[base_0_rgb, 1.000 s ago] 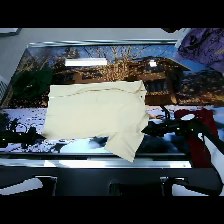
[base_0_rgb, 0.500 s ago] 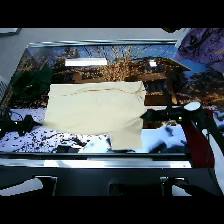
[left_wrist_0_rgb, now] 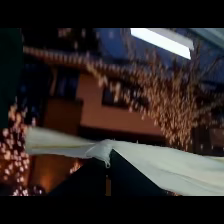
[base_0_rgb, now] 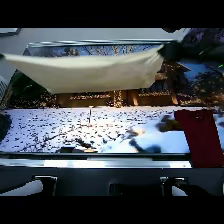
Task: Fold the clothes and pants, and hang the long-sleeved shirts on hangers.
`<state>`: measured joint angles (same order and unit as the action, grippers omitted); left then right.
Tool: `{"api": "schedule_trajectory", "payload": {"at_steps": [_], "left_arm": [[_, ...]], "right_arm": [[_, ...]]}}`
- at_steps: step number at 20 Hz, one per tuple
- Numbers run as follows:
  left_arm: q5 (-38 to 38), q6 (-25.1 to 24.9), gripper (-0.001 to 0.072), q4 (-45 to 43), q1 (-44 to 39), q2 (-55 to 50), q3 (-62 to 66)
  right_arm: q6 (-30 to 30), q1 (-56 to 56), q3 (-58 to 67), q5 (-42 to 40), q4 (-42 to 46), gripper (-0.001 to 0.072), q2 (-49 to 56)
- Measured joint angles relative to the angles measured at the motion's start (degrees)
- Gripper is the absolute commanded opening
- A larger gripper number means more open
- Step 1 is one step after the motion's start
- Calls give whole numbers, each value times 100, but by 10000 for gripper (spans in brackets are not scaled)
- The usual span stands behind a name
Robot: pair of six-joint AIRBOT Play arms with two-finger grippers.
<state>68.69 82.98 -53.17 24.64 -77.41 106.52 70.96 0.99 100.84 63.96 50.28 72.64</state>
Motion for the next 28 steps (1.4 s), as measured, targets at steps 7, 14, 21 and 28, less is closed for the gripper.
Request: {"api": "schedule_trajectory", "payload": {"at_steps": [7, 14, 21, 28], "left_arm": [[251, 1156, 19, -1773, -125, 1823, 907], [455, 1585, 19, -2649, -146, 2739, 662], [796, 1054, 19, -2559, -566, 1047, 516], [282, 848, 19, -2538, -953, -1714, 485]], "right_arm": [[927, -9, 1502, 579, 1093, 23, -1700], [1641, -11, 1644, 839, 1915, 24, -2269], [2216, -17, 1067, 1329, 1895, 23, -658], [2319, -22, 487, 566, 1742, 23, 1504]]}}
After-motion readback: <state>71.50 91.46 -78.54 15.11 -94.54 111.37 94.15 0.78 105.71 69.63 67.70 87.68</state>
